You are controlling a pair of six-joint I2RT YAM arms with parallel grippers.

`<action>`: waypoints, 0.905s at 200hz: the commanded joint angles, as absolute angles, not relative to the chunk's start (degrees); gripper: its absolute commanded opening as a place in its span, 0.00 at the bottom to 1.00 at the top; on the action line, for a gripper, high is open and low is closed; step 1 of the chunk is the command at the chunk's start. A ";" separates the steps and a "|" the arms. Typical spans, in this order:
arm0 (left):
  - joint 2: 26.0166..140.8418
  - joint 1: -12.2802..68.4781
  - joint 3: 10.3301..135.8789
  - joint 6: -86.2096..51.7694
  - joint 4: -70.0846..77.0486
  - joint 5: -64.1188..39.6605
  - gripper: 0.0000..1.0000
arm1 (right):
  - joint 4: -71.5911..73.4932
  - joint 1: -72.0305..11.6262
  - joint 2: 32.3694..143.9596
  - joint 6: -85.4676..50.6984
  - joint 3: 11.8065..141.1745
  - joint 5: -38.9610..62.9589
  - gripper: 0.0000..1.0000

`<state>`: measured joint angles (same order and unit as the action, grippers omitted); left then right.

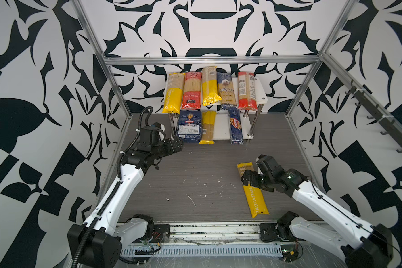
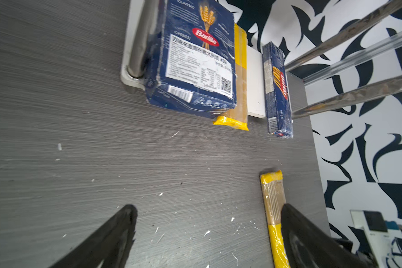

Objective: Arrange pasta packages on shelves
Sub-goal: Move the pasta bag to the center of the table.

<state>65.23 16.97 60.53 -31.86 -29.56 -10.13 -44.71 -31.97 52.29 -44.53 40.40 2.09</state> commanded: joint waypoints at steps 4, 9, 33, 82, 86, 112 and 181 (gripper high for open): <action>67.49 20.22 61.29 -32.78 -26.70 -10.55 0.99 | -52.91 -31.92 47.25 -49.77 38.47 -1.46 1.00; 67.85 21.28 61.64 -32.74 -26.53 -10.08 0.99 | -53.91 -31.99 46.32 -50.19 38.21 -1.69 1.00; 70.55 25.13 63.22 -32.78 -25.55 -8.62 0.99 | -57.61 -32.02 43.00 -51.85 37.60 -2.47 1.00; 76.16 28.47 67.16 -32.08 -25.27 -7.60 0.99 | -60.71 -32.47 40.38 -52.82 36.88 -2.41 1.00; 76.47 28.59 67.42 -32.08 -25.29 -7.64 0.99 | -60.85 -32.43 40.27 -52.76 36.85 -2.67 1.00; 78.45 29.33 69.01 -31.98 -25.05 -7.34 0.99 | -61.96 -32.43 40.51 -51.84 36.79 -3.27 1.00; 81.55 31.06 71.89 -31.86 -24.94 -5.59 0.99 | -58.52 -33.31 45.06 -49.84 34.77 -2.53 1.00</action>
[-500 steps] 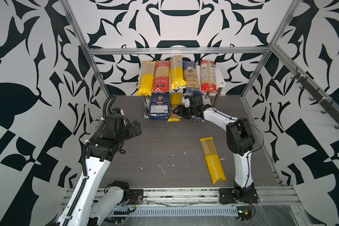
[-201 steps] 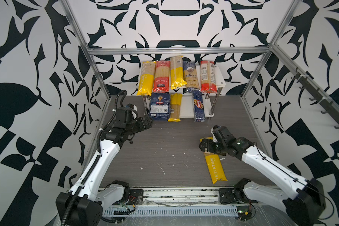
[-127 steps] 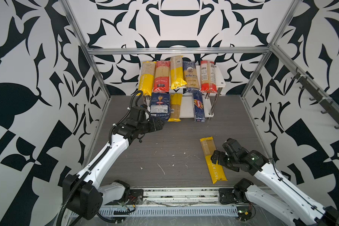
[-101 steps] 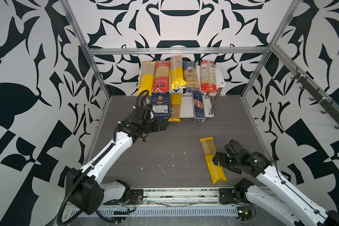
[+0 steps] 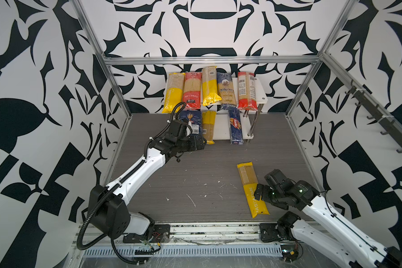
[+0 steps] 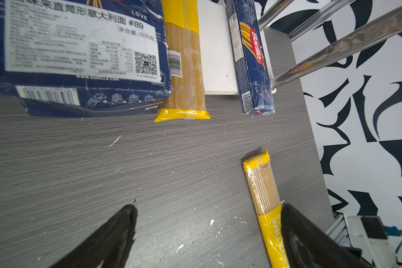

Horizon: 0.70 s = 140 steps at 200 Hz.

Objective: Arrange pasta packages on shelves
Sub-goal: Move the pasta bag to the center of the table.

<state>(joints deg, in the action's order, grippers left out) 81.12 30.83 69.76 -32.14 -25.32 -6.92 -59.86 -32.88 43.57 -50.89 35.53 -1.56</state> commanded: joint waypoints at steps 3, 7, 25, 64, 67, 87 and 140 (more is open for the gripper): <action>81.48 31.03 71.96 -31.82 -24.98 -5.50 0.99 | -58.39 -33.24 45.35 -49.83 34.70 -2.44 1.00; 81.50 31.03 71.98 -31.77 -25.07 -5.46 0.99 | -58.10 -33.30 45.78 -49.71 34.63 -2.31 1.00; 81.50 31.03 72.21 -31.64 -25.35 -5.05 0.99 | -56.93 -33.48 47.72 -49.35 34.37 -2.03 1.00; 81.00 31.03 72.33 -31.03 -26.36 -4.25 0.99 | -51.49 -34.58 51.17 -49.33 32.67 0.12 1.00; 80.92 31.03 72.34 -30.96 -26.49 -4.16 0.99 | -51.11 -34.79 51.35 -49.43 32.54 0.17 1.00; 80.19 31.03 72.06 -30.42 -27.34 -3.78 0.99 | -48.35 -35.43 52.91 -49.53 31.52 0.77 1.00; 78.28 31.03 70.94 -28.61 -28.92 -2.18 0.99 | -45.05 -37.37 60.60 -48.95 31.59 1.04 1.00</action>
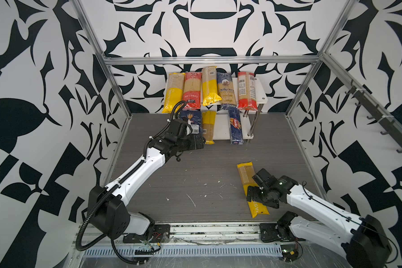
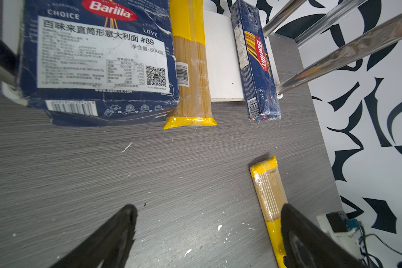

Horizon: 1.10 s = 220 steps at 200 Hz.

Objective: Arrange pasta packages on shelves
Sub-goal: Move the pasta bag to the center of the table.

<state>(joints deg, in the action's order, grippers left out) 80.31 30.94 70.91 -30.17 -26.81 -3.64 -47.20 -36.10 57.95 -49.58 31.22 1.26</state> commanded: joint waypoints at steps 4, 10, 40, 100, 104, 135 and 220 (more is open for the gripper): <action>78.23 31.00 70.88 -28.52 -29.06 -2.17 0.99 | -44.82 -37.57 61.09 -48.95 31.71 0.97 1.00; 78.08 31.03 70.80 -28.40 -29.18 -2.03 0.99 | -44.52 -37.94 61.94 -48.95 31.89 0.97 1.00; 77.38 30.98 70.15 -27.89 -29.39 -1.34 0.99 | -43.12 -39.78 65.63 -49.44 32.83 0.37 1.00; 75.47 30.59 69.02 -26.12 -30.12 -0.01 0.99 | -40.41 -42.16 73.48 -48.93 35.44 0.60 0.88; 75.33 30.50 68.94 -25.98 -30.19 0.08 0.99 | -40.16 -42.30 74.15 -48.70 35.87 0.69 0.86; 73.69 29.91 68.23 -25.41 -30.86 0.94 0.99 | -38.92 -43.99 80.80 -46.78 41.01 0.79 0.66; 65.54 27.22 64.87 -24.61 -34.38 3.38 0.99 | -37.15 -49.38 100.69 -41.56 59.91 2.82 0.59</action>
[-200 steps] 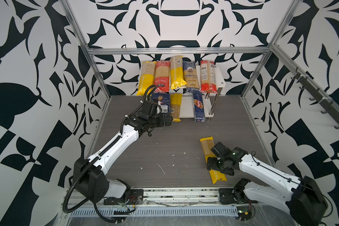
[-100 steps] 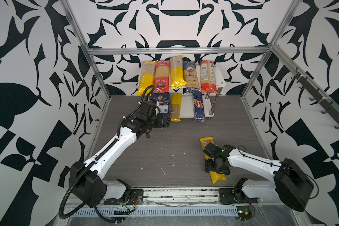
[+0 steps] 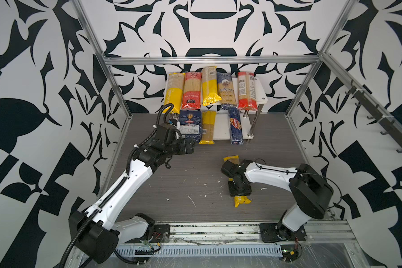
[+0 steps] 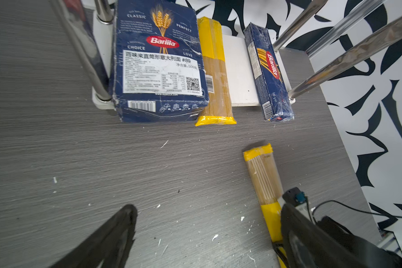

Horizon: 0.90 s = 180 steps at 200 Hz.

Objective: Arrange pasta packages on shelves
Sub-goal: Move the pasta bag to the center of the table.

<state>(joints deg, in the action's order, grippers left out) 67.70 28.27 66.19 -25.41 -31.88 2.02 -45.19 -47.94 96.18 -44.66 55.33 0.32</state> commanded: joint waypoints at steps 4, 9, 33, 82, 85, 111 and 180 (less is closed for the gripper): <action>65.25 27.14 64.78 -24.65 -34.51 3.47 0.99 | -37.32 -49.59 101.15 -41.30 60.72 2.87 0.62; 64.90 26.92 64.65 -24.61 -34.75 3.51 0.99 | -37.58 -49.78 101.57 -41.18 61.56 2.81 0.67; 63.39 26.37 64.01 -24.61 -35.63 3.87 0.99 | -38.73 -50.16 101.03 -41.04 62.88 2.17 0.84; 62.40 26.19 63.39 -24.61 -35.93 3.74 0.99 | -41.15 -50.20 95.61 -42.32 60.12 -1.85 0.96; 62.48 26.13 63.40 -24.61 -35.87 3.65 0.99 | -41.36 -50.25 95.44 -42.36 60.00 -1.99 0.96; 63.23 26.10 64.09 -24.52 -35.71 2.95 0.99 | -41.61 -50.26 93.75 -43.52 58.57 -3.29 0.97; 65.07 26.10 65.56 -24.52 -35.35 1.74 0.99 | -37.61 -50.16 92.17 -43.48 53.98 -2.93 1.00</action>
<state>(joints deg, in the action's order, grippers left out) 64.47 26.30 64.01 -25.02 -35.00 2.59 -39.62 -50.11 93.14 -42.94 55.59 -2.22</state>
